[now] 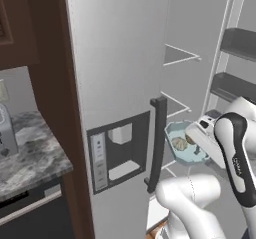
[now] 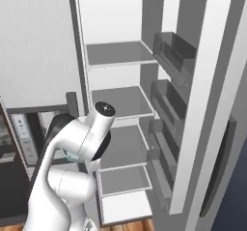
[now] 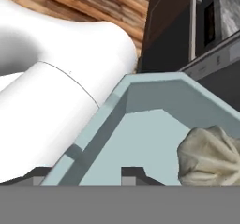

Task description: Place two dumplings into each of the tupperware containers and then place the containers in the fridge.

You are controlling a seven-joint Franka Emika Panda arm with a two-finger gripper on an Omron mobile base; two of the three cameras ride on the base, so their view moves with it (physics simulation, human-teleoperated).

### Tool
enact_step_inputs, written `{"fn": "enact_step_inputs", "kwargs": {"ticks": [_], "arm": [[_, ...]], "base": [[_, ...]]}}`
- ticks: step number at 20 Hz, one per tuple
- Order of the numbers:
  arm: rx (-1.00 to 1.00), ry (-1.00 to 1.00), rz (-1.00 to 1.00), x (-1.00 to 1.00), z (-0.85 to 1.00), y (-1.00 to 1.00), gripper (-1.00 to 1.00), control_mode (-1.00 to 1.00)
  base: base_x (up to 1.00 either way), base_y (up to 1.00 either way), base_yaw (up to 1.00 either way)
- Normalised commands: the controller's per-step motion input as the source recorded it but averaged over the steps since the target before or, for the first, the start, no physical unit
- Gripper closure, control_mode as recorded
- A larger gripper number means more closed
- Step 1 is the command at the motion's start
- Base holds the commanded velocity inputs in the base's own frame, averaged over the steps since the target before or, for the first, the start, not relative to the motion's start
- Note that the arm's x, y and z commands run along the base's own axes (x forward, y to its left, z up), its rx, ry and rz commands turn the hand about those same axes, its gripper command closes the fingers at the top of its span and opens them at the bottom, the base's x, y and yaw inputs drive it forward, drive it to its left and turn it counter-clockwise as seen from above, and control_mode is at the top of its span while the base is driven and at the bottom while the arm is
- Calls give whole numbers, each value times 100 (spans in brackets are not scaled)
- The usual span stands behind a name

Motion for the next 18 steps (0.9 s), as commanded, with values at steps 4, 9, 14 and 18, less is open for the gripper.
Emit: {"fn": "enact_step_inputs", "kwargs": {"ticks": [4,9,14,18], "arm": [[0,0,0,0,0,0,100,100],[2,-11,-1,0,17,-32,100,-100],[8,-35,-6,0,39,-69,100,-100],[6,-45,0,-7,40,-18,100,-100]], "base": [[-1,-28,24],[-4,-32,1],[0,0,0],[0,0,0]]}}
